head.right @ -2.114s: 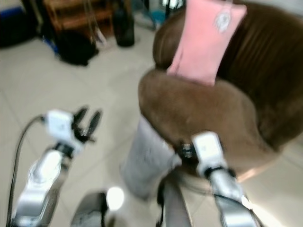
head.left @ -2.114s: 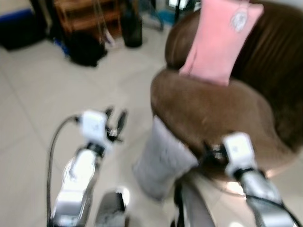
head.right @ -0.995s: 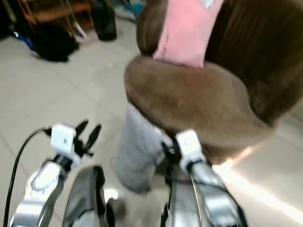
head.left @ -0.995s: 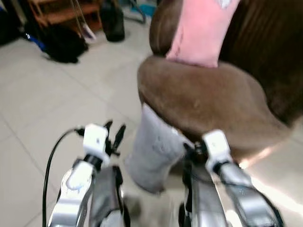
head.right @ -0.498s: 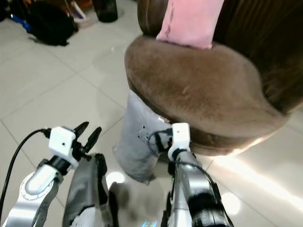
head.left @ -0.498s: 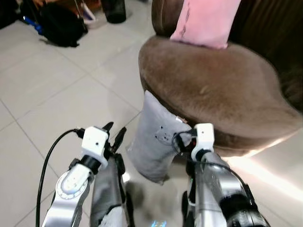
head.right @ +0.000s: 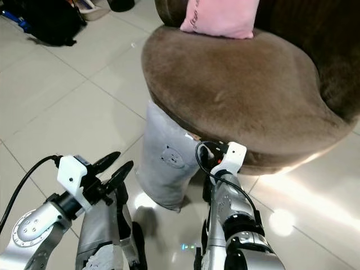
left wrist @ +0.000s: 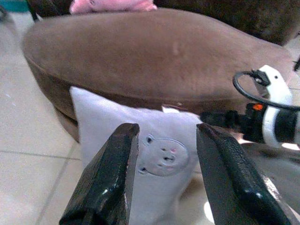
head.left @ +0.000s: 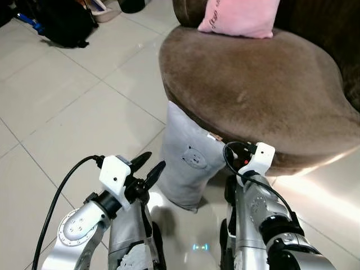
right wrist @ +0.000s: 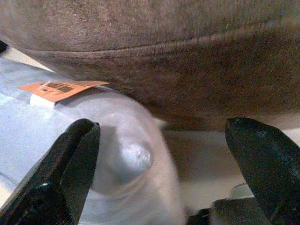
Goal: Move the pillow to the sofa from floor
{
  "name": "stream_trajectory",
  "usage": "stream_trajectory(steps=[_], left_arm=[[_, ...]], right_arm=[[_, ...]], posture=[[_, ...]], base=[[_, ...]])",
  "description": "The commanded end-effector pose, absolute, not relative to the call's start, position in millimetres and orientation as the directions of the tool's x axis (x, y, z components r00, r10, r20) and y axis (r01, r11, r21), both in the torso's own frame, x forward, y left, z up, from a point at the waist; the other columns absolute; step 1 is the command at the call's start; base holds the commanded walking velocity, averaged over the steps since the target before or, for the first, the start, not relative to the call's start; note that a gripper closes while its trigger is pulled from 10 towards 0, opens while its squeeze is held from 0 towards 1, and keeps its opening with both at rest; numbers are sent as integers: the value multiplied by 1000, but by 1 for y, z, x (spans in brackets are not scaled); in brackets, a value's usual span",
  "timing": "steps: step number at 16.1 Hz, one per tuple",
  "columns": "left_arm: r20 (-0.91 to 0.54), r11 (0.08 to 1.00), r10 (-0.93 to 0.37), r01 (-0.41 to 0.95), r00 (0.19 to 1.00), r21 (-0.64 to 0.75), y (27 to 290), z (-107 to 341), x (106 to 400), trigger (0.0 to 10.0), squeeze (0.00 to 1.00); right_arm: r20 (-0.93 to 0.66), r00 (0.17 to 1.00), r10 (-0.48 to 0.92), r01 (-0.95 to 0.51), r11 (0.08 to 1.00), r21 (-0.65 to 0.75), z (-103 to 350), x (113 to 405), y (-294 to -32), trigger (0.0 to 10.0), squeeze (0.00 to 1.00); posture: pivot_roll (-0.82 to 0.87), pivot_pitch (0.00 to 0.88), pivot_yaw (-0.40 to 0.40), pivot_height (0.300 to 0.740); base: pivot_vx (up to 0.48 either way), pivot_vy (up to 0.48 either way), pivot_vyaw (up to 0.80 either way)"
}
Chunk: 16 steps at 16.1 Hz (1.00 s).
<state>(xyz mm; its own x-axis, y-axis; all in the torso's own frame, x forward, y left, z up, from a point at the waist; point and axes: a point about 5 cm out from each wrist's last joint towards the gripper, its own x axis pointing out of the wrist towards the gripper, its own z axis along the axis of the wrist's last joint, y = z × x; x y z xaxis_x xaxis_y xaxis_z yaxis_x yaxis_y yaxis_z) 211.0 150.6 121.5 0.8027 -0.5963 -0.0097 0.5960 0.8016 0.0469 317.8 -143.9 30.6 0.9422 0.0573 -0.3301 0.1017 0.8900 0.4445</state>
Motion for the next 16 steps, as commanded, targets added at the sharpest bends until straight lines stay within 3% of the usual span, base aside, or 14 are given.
stream_trajectory(steps=[1,3,5,11,12,13,14,16], left_arm=[[-37,802,-595,596,803,41,154,119,207,10000,0],[-59,832,-547,550,835,71,160,117,206,10000,0],[-68,847,-524,528,849,68,164,118,205,10000,0],[-72,851,-516,520,854,72,162,119,214,10000,0],[-74,852,-513,518,855,75,163,120,215,10000,0],[-74,853,-512,517,856,76,164,120,215,10000,0],[-74,854,-510,515,857,78,165,120,216,10000,0],[-75,854,-509,514,857,81,165,120,217,10000,0]], right_arm=[[-338,934,116,81,853,516,26,315,-136,10000,1000],[-312,935,168,48,812,581,27,315,-130,10000,1000],[-270,942,198,14,782,624,31,318,-120,10000,0],[-296,932,207,1,818,575,27,315,-103,10000,0],[-296,940,172,32,818,575,28,316,-104,4902,0],[-294,941,165,39,814,579,28,316,-104,2118,0],[-295,943,156,47,813,580,28,316,-104,0,0],[-301,942,151,51,819,572,28,316,-101,0,0]], posture=[[98,278,93,480],[105,275,85,480],[112,282,88,480],[114,273,90,480],[115,272,91,480],[117,267,91,480],[117,260,93,480],[114,253,94,480]], base=[[0,0,0],[0,0,0],[0,0,0],[0,0,0],[0,0,0],[0,0,0],[0,0,0],[0,0,0]])
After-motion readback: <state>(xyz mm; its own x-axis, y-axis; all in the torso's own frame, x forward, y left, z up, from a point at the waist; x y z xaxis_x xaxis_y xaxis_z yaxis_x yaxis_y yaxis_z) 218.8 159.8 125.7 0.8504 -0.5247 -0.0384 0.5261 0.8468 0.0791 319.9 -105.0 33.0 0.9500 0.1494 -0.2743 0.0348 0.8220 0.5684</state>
